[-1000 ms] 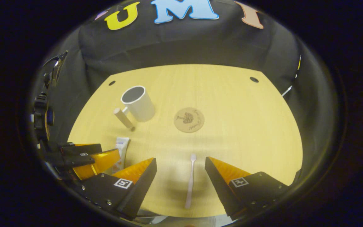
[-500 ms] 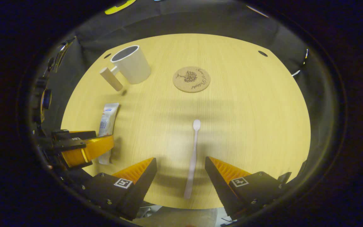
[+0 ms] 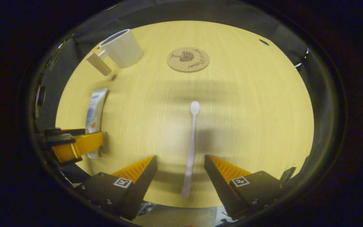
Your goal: Put the toothbrush and toothpaste on the desktop into the cup, then pick up the cup and place it on the coaster on the desktop.
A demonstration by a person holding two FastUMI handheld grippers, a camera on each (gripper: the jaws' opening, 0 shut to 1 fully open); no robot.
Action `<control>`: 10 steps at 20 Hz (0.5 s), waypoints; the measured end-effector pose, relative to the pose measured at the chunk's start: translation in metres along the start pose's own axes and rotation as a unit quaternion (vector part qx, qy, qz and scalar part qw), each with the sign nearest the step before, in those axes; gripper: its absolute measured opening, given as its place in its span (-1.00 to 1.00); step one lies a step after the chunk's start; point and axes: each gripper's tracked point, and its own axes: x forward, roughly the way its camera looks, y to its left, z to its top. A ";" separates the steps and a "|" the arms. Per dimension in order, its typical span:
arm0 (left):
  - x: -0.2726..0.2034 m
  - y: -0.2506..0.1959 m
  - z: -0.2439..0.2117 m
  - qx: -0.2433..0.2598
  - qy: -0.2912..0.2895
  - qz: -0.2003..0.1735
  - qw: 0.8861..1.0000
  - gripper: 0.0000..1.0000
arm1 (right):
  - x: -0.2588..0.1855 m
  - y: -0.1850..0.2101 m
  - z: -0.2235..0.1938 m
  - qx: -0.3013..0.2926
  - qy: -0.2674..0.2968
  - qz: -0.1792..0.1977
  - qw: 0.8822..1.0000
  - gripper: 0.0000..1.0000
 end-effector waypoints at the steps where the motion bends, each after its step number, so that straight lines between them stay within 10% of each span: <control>1: 0.001 0.000 -0.001 0.005 0.005 0.008 1.000 0.87 | 0.003 -0.001 0.003 -0.007 -0.002 -0.005 1.000 0.90; 8: 0.000 0.002 0.002 0.004 0.014 0.020 1.000 0.82 | 0.000 0.000 -0.001 0.045 0.038 -0.023 0.998 0.89; 10: -0.001 0.002 0.009 -0.001 -0.004 0.017 1.000 0.46 | 0.001 -0.002 0.002 0.066 0.034 -0.029 0.997 0.71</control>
